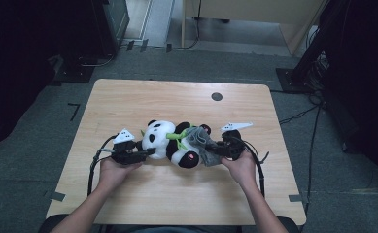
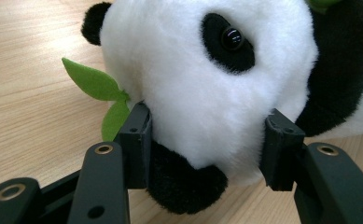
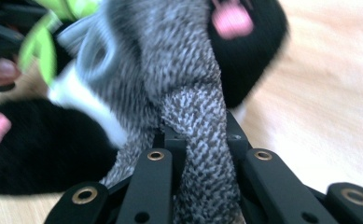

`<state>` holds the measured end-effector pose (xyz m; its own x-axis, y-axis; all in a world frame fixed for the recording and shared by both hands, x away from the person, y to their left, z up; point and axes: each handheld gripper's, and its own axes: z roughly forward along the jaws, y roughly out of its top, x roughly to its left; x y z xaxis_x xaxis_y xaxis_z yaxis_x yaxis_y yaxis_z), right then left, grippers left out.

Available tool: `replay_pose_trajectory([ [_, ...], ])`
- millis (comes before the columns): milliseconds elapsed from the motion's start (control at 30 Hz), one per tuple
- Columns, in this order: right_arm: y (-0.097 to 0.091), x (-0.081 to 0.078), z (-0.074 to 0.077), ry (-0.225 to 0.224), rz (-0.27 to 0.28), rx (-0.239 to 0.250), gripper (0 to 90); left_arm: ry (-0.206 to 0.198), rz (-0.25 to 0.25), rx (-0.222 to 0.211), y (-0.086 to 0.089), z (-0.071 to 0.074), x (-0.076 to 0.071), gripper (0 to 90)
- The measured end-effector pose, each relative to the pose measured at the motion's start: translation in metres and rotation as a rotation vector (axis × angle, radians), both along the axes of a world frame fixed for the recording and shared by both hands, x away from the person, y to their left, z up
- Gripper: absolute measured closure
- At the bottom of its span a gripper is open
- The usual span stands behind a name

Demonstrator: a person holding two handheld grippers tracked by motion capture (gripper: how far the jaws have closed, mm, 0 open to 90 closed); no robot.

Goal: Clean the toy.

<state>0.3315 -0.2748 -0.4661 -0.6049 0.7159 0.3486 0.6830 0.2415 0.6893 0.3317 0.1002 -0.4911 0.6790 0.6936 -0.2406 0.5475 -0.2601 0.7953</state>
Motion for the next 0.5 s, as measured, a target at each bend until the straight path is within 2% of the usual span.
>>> replay_pose_trajectory([
  [167, -0.004, -0.002, -0.008, 0.023, -0.013, -0.025, 79.3, -0.001, 0.0, -0.002, 0.0, 0.0, 0.0, 46.4],
  [267, -0.009, -0.001, -0.016, 0.065, -0.03, -0.052, 79.2, -0.002, 0.001, -0.004, 0.001, 0.0, 0.001, 46.3],
  [367, -0.012, 0.0, -0.018, 0.077, -0.037, -0.069, 79.1, -0.005, 0.0, 0.0, 0.001, 0.0, 0.0, 46.3],
  [400, -0.016, 0.002, -0.018, 0.095, -0.058, -0.083, 79.0, -0.004, 0.003, 0.001, 0.001, 0.0, 0.0, 46.2],
  [500, -0.025, 0.003, -0.016, 0.083, -0.09, -0.102, 79.0, -0.003, 0.006, -0.001, 0.001, 0.0, 0.0, 46.2],
])
